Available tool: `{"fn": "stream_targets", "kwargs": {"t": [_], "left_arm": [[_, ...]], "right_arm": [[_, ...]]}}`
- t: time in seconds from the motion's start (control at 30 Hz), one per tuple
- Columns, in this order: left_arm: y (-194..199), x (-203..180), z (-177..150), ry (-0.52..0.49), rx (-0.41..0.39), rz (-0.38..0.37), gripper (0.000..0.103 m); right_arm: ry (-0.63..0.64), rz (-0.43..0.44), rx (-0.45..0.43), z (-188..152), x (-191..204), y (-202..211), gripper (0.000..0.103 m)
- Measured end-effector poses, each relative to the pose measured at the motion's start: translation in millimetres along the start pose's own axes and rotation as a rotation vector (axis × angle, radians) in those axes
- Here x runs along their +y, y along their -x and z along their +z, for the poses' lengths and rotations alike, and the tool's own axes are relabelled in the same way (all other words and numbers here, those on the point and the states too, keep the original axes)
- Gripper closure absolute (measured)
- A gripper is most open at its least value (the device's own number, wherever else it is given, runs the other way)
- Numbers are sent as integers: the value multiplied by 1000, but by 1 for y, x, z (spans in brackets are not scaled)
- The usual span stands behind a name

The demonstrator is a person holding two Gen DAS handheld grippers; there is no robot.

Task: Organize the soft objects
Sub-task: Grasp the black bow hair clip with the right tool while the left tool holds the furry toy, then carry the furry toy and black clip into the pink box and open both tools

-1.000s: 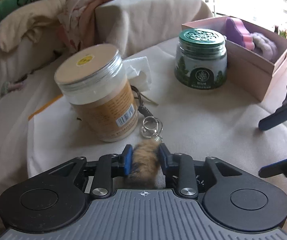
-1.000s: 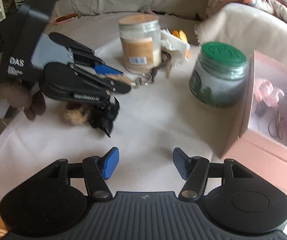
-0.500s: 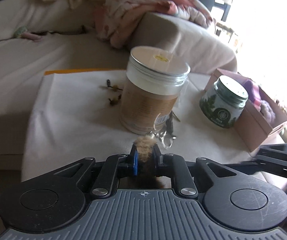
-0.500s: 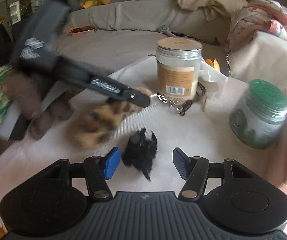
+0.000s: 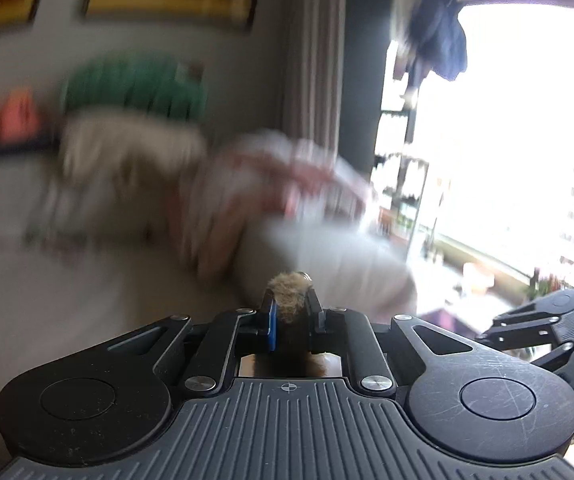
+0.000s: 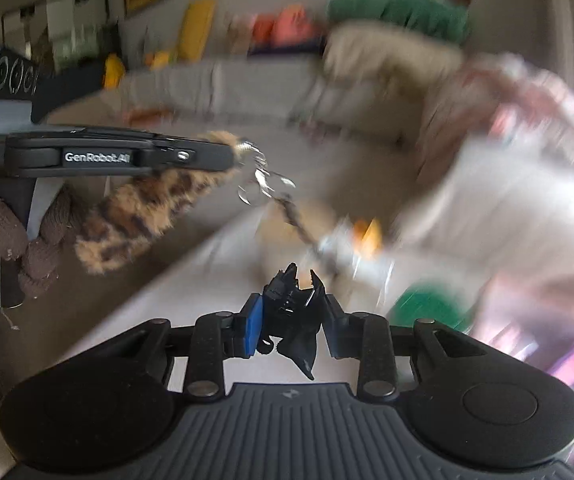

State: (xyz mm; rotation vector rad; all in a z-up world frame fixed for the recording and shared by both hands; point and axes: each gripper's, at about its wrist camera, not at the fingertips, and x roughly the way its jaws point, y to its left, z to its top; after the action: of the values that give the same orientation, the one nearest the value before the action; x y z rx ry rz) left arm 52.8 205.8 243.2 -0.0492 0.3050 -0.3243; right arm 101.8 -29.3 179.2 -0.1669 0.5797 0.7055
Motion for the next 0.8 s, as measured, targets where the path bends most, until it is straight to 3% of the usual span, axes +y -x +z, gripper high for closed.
{"fn": "stream_targets", "kwargs": {"t": [0.17, 0.33, 0.53, 0.8], "left_arm": [[10, -50, 94, -121, -144, -24, 87], [11, -99, 142, -145, -224, -88, 87], [-9, -155, 151, -177, -226, -182, 87], [-88, -193, 123, -145, -62, -277, 87]], "right_arm": [[-26, -99, -156, 54, -45, 86, 72], [-98, -204, -274, 66, -85, 144, 72], [-161, -265, -327, 40, -126, 172, 72], [-236, -310, -341, 6, -167, 183, 72]]}}
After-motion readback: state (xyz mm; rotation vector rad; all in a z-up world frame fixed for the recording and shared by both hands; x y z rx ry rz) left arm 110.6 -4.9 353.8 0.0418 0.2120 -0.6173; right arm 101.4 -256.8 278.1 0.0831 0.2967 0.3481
